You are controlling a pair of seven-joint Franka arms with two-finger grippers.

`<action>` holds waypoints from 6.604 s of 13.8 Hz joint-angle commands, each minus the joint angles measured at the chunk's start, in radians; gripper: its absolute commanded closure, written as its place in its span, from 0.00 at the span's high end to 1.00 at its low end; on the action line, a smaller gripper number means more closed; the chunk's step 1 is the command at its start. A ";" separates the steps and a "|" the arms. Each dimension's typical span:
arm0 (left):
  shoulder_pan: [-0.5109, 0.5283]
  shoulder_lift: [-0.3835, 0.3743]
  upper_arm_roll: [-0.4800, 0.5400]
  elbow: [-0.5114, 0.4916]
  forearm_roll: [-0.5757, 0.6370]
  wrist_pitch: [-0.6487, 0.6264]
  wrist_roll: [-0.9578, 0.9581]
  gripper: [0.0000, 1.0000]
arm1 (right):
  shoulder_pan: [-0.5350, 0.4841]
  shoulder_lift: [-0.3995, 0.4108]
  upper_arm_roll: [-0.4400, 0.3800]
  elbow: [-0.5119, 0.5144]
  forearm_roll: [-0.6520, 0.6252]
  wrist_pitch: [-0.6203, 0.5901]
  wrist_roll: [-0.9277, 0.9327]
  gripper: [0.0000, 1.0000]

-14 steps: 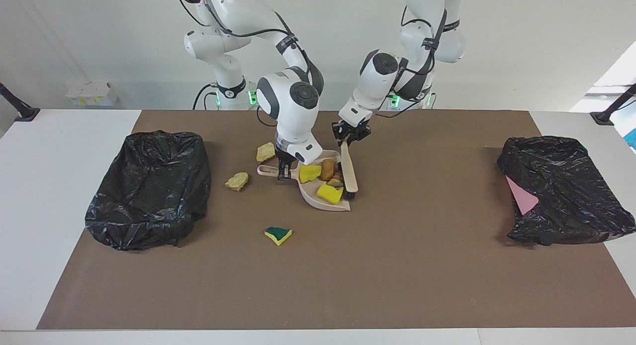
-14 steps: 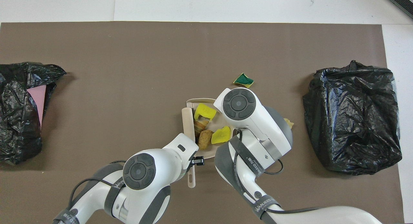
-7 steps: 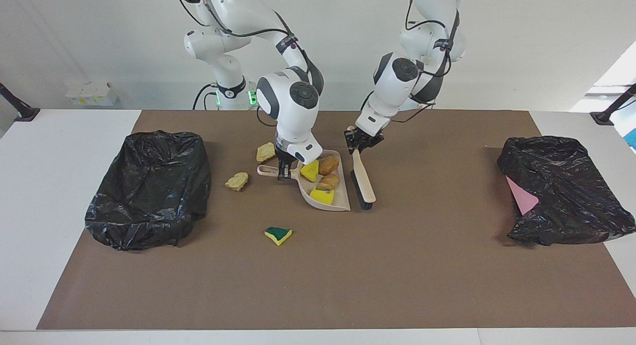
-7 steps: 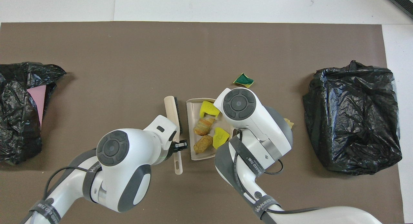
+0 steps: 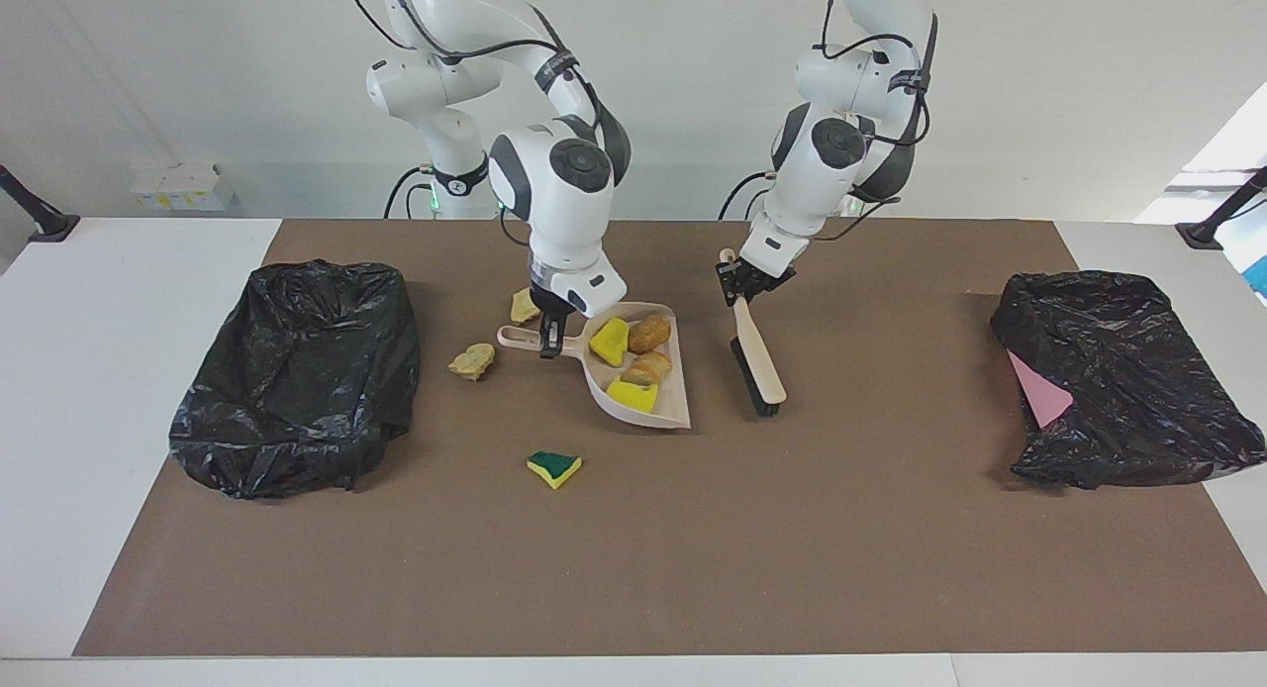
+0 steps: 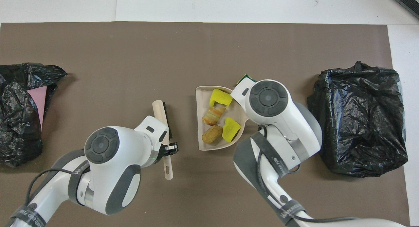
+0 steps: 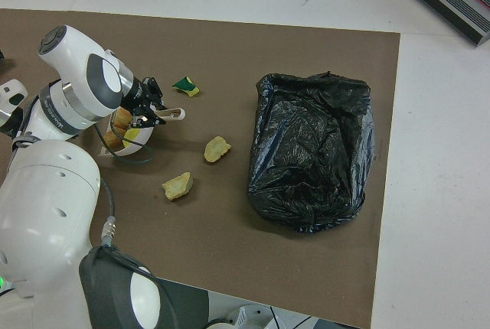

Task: Sweep and dump trash in bin
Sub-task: 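Carry the dustpan to the trash bag with the right gripper, then tilt the dustpan over the bag with the right gripper, dumping trash, then return the dustpan to the table center with the right gripper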

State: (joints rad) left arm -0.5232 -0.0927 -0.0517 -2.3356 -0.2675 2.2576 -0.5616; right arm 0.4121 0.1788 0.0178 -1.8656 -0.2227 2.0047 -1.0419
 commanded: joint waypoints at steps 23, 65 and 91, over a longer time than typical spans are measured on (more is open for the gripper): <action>0.136 0.031 -0.011 0.162 0.182 0.025 -0.002 1.00 | -0.802 -0.208 -0.001 -0.088 -0.187 0.203 -0.882 0.00; 0.545 0.037 0.004 0.720 0.257 -0.742 0.651 1.00 | -0.458 -0.217 0.128 0.086 -0.756 -0.242 -0.422 0.00; 0.548 0.036 0.004 0.717 0.257 -0.747 0.643 1.00 | 0.082 0.577 0.188 0.847 0.097 -0.285 1.678 0.00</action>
State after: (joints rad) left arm 0.0174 -0.0518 -0.0427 -1.6256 -0.0260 1.5292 0.0741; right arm 0.4976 0.7090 0.2052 -1.0683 -0.1771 1.6856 0.5875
